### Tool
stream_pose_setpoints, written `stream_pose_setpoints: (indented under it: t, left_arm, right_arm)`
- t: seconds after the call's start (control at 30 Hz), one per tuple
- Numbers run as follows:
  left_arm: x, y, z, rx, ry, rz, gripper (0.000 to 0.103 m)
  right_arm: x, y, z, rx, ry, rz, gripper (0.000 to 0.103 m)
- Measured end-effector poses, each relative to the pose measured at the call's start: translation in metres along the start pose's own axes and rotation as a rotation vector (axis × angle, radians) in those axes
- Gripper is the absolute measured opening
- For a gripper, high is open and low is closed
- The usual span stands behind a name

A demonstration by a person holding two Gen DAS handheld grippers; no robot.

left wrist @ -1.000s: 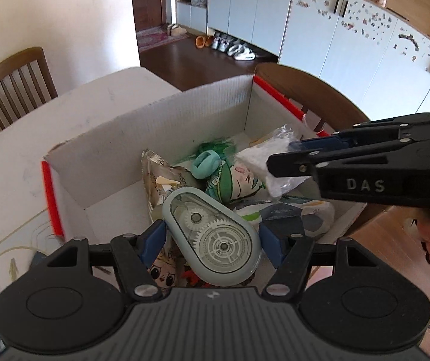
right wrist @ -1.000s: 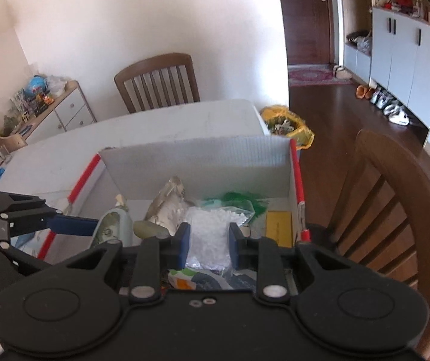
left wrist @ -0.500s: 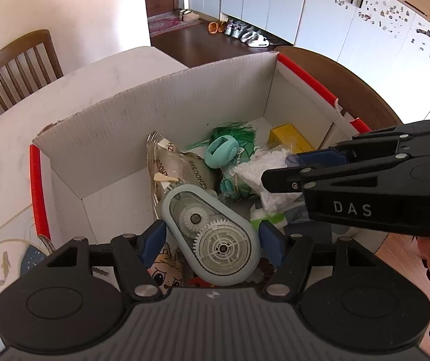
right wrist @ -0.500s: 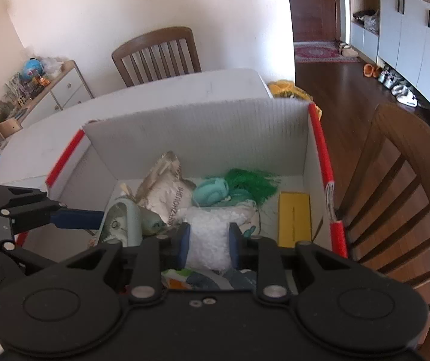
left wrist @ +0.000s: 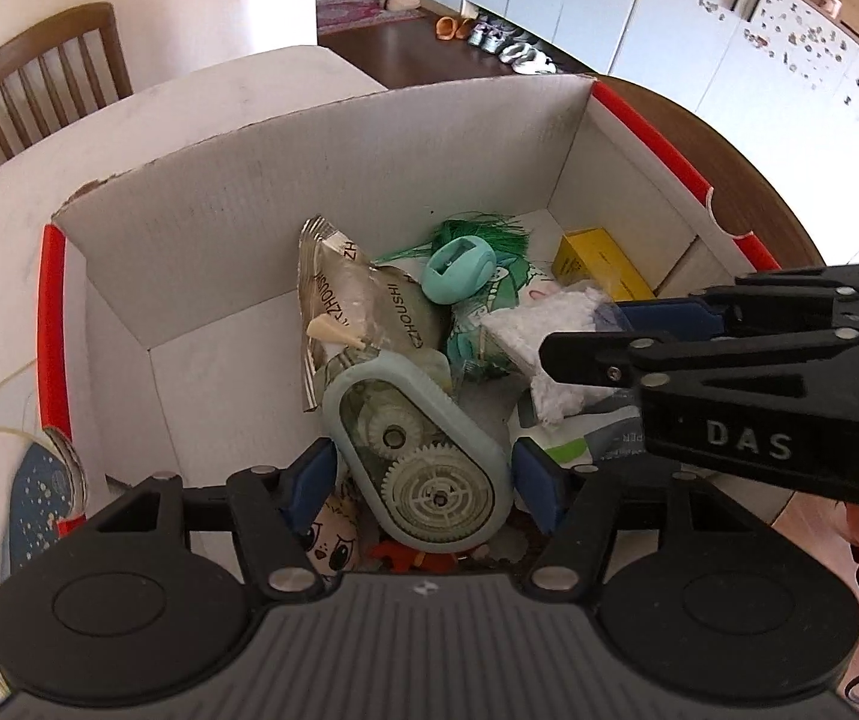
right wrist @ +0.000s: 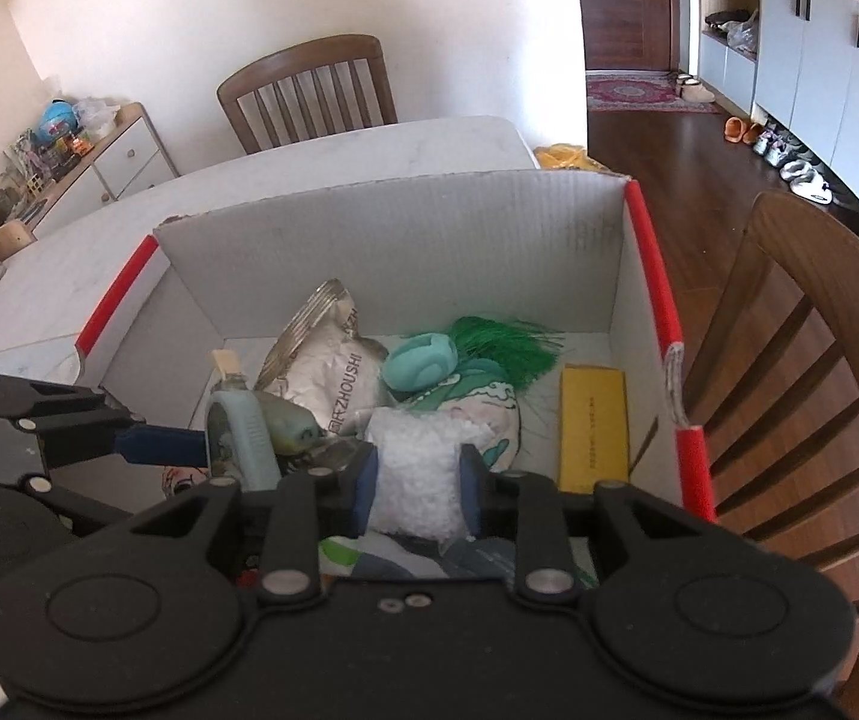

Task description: Organize objects

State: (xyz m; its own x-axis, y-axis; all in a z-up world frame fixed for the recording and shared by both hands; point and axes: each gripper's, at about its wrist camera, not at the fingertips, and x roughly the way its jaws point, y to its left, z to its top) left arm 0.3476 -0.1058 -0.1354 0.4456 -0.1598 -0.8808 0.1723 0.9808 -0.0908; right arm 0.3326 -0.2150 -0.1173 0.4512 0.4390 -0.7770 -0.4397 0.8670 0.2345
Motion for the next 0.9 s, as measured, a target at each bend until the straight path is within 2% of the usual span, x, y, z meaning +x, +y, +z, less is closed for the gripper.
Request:
stream_pose_setpoints:
  t: [0.33, 0.47, 0.9]
  left_arm:
    - [-0.025, -0.001, -0.011, -0.024, -0.054, 0.023, 0.065]
    - [-0.042, 0.002, -0.018, -0.028, -0.090, 0.029, 0.068]
    - [-0.106, 0.015, -0.035, -0.023, -0.219, 0.032, 0.069]
  right_arm:
    - [-0.025, 0.000, -0.003, 0.013, -0.036, 0.040, 0.032]
    - [-0.039, 0.002, -0.004, 0.022, -0.056, 0.059, 0.034]
    - [-0.093, 0.027, -0.011, 0.014, -0.168, 0.081, 0.037]
